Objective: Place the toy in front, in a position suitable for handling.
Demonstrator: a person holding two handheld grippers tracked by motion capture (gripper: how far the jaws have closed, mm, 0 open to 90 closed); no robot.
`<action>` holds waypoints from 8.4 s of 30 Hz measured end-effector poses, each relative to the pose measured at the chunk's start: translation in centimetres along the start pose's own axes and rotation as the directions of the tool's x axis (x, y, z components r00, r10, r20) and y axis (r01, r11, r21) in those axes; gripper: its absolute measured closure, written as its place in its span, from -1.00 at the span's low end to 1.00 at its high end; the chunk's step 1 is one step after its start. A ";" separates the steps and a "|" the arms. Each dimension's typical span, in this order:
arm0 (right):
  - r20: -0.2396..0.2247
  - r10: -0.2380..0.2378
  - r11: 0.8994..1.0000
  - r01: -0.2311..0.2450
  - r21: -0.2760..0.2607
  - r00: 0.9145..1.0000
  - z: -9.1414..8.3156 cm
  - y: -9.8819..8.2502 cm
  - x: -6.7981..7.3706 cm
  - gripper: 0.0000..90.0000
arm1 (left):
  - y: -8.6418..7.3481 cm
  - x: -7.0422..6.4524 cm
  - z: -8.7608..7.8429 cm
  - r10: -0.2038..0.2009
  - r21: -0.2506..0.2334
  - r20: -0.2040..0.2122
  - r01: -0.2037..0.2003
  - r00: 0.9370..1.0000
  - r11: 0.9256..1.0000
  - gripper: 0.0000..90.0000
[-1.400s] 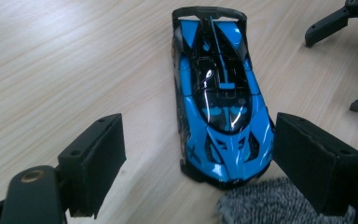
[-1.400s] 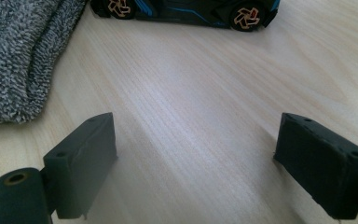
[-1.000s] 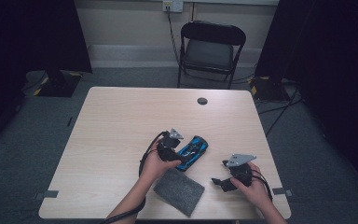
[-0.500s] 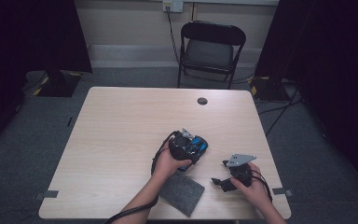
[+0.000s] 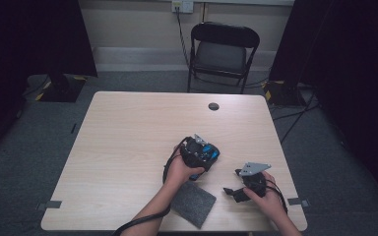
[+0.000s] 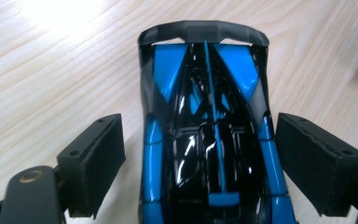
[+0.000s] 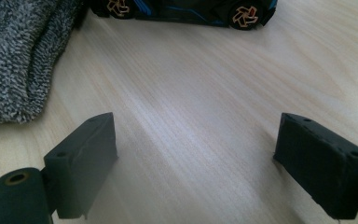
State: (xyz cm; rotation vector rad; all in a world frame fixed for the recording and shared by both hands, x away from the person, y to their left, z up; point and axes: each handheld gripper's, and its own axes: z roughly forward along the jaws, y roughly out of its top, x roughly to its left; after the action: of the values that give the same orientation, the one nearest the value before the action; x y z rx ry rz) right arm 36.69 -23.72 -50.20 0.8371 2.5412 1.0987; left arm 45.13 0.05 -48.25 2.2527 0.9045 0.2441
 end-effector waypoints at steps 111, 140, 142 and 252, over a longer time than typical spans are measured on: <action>0.000 0.001 1.000 -0.001 0.001 1.000 0.0 0.0 0.0 -0.74 | -0.3 -0.1 -0.7 0.034 0.109 -0.042 -0.029 0.999 0.994 -0.42; -0.001 0.000 1.000 0.000 0.001 1.000 0.0 0.0 0.0 -0.74 | 0.7 -0.2 0.2 0.022 0.104 -0.057 -0.016 0.998 0.994 -0.42; -0.002 0.001 1.000 -0.001 0.000 1.000 0.0 0.0 0.0 -0.74 | 0.8 -0.1 -0.1 0.016 0.098 -0.050 -0.011 0.999 0.995 -0.42; -0.006 -0.001 1.000 0.001 -0.001 1.000 0.0 0.0 0.0 -0.75 | -0.3 9.5 -4.1 -0.048 0.111 -0.153 0.066 0.987 0.992 -0.43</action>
State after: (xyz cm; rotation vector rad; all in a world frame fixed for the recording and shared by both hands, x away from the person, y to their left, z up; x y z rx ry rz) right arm 36.70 -23.76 -50.20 0.8331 2.5462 1.1034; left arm 50.36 8.79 -46.10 2.3348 1.0861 0.3474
